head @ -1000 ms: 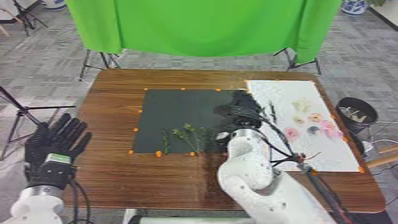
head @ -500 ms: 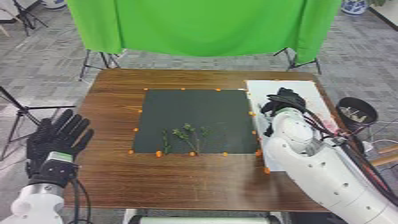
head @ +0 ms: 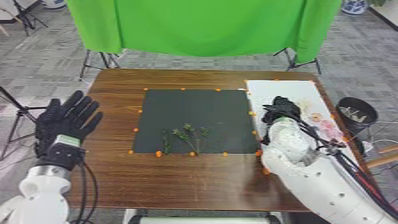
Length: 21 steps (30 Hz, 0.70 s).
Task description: Arrange flowers
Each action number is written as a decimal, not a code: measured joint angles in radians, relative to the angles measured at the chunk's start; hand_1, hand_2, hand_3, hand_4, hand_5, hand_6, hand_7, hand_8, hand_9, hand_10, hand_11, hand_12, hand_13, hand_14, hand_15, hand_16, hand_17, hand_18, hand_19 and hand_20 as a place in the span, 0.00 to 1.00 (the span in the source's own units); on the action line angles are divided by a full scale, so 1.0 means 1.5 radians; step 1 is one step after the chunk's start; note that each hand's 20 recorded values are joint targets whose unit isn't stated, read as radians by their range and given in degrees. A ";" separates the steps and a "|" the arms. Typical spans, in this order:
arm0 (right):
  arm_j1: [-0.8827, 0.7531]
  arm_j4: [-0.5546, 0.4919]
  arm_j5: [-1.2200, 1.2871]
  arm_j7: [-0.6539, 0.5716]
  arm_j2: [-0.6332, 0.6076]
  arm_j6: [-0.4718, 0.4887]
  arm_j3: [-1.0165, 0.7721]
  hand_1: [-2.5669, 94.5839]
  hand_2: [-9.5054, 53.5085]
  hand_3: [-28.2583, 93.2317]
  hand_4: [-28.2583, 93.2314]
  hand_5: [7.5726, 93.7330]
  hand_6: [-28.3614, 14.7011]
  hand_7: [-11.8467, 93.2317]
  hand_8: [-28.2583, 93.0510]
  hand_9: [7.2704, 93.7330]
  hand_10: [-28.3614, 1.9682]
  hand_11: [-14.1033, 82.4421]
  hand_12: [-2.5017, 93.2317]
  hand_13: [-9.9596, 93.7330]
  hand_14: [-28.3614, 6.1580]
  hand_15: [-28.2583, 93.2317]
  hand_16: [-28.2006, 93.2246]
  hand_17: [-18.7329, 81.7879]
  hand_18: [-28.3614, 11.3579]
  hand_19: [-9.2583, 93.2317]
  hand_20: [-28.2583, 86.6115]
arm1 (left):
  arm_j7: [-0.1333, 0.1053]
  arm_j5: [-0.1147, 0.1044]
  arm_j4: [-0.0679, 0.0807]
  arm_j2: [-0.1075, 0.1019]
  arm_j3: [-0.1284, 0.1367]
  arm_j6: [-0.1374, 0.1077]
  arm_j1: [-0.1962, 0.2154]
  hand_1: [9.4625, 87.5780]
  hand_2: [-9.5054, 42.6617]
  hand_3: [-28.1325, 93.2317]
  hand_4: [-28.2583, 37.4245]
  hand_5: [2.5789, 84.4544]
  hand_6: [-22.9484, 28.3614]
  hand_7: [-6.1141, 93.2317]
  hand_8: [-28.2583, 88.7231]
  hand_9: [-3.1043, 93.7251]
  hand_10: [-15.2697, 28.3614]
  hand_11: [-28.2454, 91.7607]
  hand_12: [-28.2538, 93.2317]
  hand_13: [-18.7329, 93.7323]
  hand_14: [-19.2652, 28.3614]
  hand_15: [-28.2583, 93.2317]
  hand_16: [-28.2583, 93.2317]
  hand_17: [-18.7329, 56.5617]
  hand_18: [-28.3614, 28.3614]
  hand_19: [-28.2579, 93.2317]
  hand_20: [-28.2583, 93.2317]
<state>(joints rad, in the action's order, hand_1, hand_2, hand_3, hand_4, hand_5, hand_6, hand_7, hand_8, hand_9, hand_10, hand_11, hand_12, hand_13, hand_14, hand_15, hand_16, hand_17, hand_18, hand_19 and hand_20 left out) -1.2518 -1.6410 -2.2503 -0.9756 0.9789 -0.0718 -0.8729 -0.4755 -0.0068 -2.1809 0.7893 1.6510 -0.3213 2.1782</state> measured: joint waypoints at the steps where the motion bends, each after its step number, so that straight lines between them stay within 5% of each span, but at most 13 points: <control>1: -0.005 0.003 -0.006 0.001 0.001 -0.025 0.003 0.65 0.00 0.74 0.00 0.79 0.62 0.47 0.33 0.91 0.60 0.25 0.42 0.88 0.58 0.70 0.44 0.64 0.09 0.99 0.50 | 0.000 0.001 -0.001 0.003 0.002 0.000 0.006 0.25 0.53 0.81 0.00 0.53 0.64 0.23 0.16 0.44 0.73 0.41 0.32 0.42 0.74 0.57 0.15 0.16 0.76 0.59 0.30; 12: -0.062 -0.029 -0.020 0.006 -0.002 -0.121 -0.013 0.66 0.00 0.77 0.00 0.79 0.63 0.49 0.34 0.92 0.61 0.30 0.50 0.89 0.58 0.73 0.47 0.65 0.09 1.00 0.53 | -0.007 0.002 -0.002 0.022 -0.002 0.007 0.038 0.25 0.54 0.81 0.00 0.53 0.63 0.23 0.16 0.44 0.72 0.41 0.32 0.42 0.74 0.57 0.16 0.16 0.77 0.59 0.30; 21: -0.191 -0.178 -0.052 0.079 -0.054 -0.231 -0.041 0.64 0.00 0.79 0.00 0.76 0.63 0.52 0.35 0.90 0.61 0.31 0.52 0.87 0.58 0.73 0.47 0.63 0.12 0.99 0.52 | -0.020 -0.001 -0.003 0.031 0.009 0.007 0.064 0.25 0.54 0.81 0.00 0.53 0.63 0.23 0.16 0.44 0.73 0.41 0.32 0.42 0.74 0.57 0.16 0.16 0.77 0.59 0.30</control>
<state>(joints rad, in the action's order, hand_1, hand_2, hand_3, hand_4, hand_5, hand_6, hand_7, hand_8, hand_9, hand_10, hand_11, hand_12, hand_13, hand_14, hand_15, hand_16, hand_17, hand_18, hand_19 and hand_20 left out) -1.5388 -1.9077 -2.3287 -0.8577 0.8974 -0.4185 -0.9338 -0.5050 -0.0084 -2.1861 0.8358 1.6644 -0.3106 2.2749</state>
